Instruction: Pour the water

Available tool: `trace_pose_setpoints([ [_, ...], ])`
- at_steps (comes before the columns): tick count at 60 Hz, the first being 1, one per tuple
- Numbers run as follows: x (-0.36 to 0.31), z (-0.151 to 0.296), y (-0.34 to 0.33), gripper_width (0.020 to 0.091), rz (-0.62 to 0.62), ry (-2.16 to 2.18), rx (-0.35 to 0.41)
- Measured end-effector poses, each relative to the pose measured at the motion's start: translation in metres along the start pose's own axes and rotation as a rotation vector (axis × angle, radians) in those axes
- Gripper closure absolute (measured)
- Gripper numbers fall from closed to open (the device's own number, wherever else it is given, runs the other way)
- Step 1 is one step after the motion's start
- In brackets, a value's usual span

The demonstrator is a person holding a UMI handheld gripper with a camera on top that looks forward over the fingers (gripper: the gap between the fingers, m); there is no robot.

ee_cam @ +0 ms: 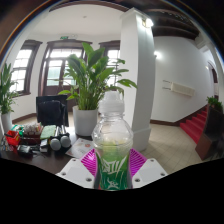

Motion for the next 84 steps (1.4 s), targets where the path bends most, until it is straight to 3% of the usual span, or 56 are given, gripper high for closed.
trace_pose_setpoints([
  [6,0.000,-0.026,0.010,0.0713,0.010,0.031,-0.022],
  [8,0.001,-0.024,0.008,0.0725,0.012,0.058,0.027],
  [19,0.004,-0.028,0.002,0.0698,0.035,0.115,0.053],
  [30,0.002,-0.030,-0.002,0.0564,0.038,0.090,0.028],
  [36,0.000,-0.030,-0.016,0.0371,0.051,0.084,0.004],
  [40,0.000,-0.028,-0.032,0.0319,0.062,0.075,0.004],
  [55,-0.012,-0.027,-0.134,0.0320,0.085,0.000,-0.011],
  [59,-0.024,-0.016,-0.168,0.0321,0.119,0.001,0.021],
  [84,-0.124,0.011,-0.300,0.0317,0.387,0.006,0.055],
])
Point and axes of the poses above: the point between the fingertips, and its own axes, seen from behind it with the camera up: x to the right, z up, y forward, the way the camera looks, the point moved 8 cm from there along -y, backward, against the way the camera looks, and after that the axes turned 2 degrees about -z, right-handed, at the moved point
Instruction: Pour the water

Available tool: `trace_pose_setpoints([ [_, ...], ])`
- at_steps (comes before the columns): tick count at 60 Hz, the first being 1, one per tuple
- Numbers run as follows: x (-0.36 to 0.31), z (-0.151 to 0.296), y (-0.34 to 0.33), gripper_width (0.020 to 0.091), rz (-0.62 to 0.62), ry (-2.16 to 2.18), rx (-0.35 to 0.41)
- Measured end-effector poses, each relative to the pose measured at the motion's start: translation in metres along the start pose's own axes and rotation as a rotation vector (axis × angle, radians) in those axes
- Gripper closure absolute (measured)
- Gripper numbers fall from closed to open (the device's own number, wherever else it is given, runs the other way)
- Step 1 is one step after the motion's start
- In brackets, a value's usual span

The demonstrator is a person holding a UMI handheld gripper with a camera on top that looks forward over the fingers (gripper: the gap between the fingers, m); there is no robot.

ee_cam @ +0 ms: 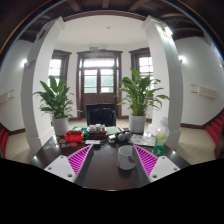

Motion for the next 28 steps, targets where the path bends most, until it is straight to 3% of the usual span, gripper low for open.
trace_pose_setpoints([
  [28,-0.085,-0.006,-0.031,0.0329,0.181,-0.088,-0.028],
])
Point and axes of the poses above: the point between the fingertips, and its own axes, seen from behind it with the camera up: x to the right, z up, y forward, the way the camera looks, the point moved 8 cm from there along -y, backward, against the way the camera looks, and after that the axes turned 2 degrees about -z, right-handed, at the moved point
